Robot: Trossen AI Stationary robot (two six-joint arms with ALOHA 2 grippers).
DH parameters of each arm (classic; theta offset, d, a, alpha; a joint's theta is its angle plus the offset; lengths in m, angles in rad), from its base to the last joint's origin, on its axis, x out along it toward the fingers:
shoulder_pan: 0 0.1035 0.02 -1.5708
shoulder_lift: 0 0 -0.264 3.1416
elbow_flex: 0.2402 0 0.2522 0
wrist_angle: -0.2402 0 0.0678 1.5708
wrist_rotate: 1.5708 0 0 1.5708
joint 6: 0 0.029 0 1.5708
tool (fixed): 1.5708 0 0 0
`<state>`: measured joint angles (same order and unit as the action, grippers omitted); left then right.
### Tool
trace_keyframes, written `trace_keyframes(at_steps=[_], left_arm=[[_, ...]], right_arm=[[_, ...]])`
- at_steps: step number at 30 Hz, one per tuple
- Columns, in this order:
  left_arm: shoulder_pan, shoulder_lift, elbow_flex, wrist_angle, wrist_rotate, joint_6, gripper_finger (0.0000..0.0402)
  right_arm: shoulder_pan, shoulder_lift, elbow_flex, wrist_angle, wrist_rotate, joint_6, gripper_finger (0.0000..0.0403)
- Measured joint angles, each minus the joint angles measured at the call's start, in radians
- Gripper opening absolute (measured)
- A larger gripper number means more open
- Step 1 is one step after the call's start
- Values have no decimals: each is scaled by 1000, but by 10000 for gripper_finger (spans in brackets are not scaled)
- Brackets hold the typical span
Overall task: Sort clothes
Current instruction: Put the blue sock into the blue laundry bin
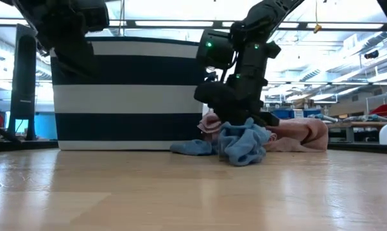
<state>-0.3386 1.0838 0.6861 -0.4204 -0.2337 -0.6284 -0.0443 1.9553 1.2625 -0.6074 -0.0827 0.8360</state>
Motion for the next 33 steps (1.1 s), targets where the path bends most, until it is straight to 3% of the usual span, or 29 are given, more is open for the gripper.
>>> trace_keyframes(at_steps=[4,13,23,27,33], left_arm=[[11,0,-30,105,34,-31,127],[11,1,-32,217,46,-136,127],[11,1,-32,297,29,-133,127],[11,1,-32,298,23,-132,127],[11,1,-32,304,23,-132,127]], right_arm=[[25,-13,-4,-59,-24,-3,16],[101,-218,-8,-211,106,33,5],[124,-501,-6,-212,289,84,2],[123,-560,2,-212,328,58,1],[116,-561,169,-275,405,-75,1]])
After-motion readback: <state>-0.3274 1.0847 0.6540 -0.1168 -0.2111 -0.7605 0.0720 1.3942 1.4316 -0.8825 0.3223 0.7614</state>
